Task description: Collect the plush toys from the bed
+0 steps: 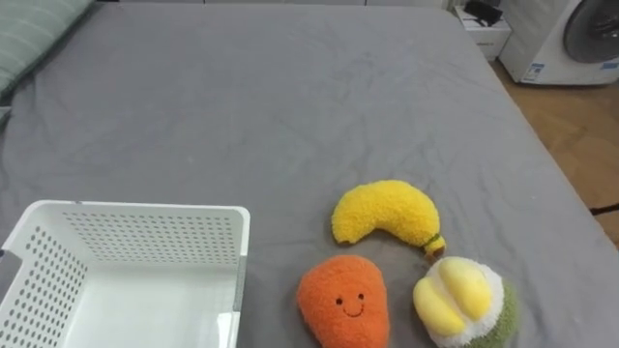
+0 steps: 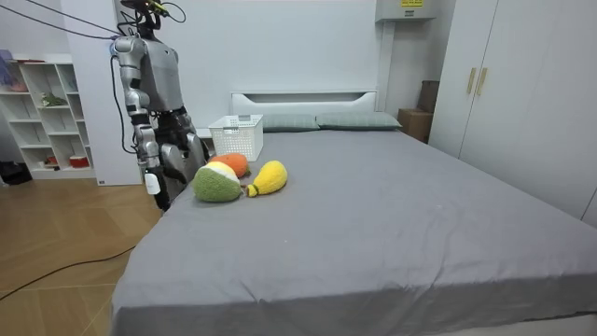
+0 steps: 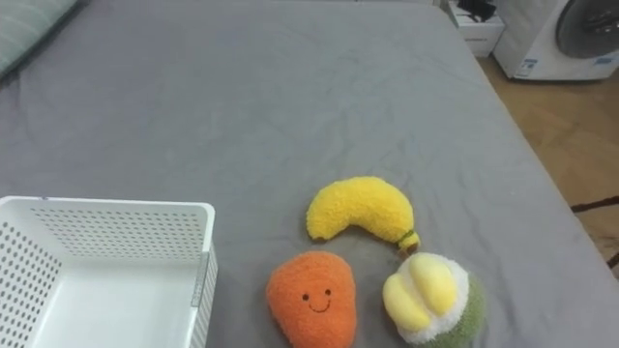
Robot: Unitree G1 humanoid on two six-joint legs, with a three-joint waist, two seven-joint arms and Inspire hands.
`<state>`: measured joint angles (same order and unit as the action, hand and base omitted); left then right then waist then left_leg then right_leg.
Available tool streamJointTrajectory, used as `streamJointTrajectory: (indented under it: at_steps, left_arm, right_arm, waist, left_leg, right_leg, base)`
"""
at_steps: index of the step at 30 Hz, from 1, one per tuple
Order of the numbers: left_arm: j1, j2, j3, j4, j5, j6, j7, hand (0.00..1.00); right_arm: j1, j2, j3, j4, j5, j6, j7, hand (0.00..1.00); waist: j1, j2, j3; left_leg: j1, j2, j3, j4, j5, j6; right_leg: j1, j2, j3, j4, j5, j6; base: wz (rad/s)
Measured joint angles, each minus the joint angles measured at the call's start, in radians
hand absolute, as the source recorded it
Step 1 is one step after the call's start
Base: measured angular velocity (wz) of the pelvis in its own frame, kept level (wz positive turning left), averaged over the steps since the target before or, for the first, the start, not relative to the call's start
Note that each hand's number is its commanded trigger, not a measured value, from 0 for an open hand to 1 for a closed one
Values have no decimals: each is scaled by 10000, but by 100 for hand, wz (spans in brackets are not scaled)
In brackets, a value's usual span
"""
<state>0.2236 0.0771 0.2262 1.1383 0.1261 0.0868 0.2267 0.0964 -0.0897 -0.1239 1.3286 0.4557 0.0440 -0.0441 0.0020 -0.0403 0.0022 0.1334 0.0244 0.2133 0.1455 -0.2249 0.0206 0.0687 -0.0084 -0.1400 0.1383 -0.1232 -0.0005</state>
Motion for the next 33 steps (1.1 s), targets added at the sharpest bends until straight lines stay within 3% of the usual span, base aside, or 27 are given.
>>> streamJointTrajectory:
  at_steps: [6, 12, 18, 23, 29, 33]
  left_arm:
    - [24, 231, 98, 2, 368, -3, -42, 0]
    - [88, 267, 732, 7, 443, -15, -376, 0]
    - [94, 286, 923, 8, 444, -38, -430, 0]
    - [92, 337, 933, 11, 459, -38, -388, 0]
    - [66, 408, 769, 123, 433, -67, -326, 0]
    - [80, 538, 444, 122, 445, -78, -330, 0]
  right_arm:
    - [519, -197, -316, 9, 66, 6, -390, 0]
    - [622, -224, -987, 72, 102, 6, -423, 0]
    - [496, -234, -1460, -125, 98, 9, -754, 0]
    - [332, -425, -1503, -605, -21, 4, -1199, 0]
    - [50, -465, -1719, -1336, -383, -117, -1578, 0]
    - [-12, -465, -1710, -2445, -399, -479, -1906, 0]
  waist:
    - [-18, -182, -10]
    - [-91, -338, 14]
    - [-109, -415, 12]
    - [-135, -370, -36]
    - [-215, -330, -26]
    - [-219, -313, -6]
  left_leg:
    - [-1, 9, 22, -13, -1, -1]
    - [6, 10, 38, -20, -1, -1]
    - [10, 11, 43, -27, -2, -2]
    - [-28, 11, 80, -40, -1, -1]
    - [5, 34, 208, -42, -3, -4]
    - [2, 132, 289, -33, -5, -9]
  right_leg:
    - [-13, 11, 55, 10, -6, -6]
    - [-8, 22, 98, 7, -5, -6]
    - [-47, 30, 111, 8, -8, -8]
    - [-138, 43, 188, 58, -8, -9]
    - [-190, 71, 266, 131, -4, -23]
    - [-239, 104, 331, 133, 16, -51]
  base:
    - [-1]
    - [-1]
    - [0]
    - [-5]
    - [-7]
    - [-6]
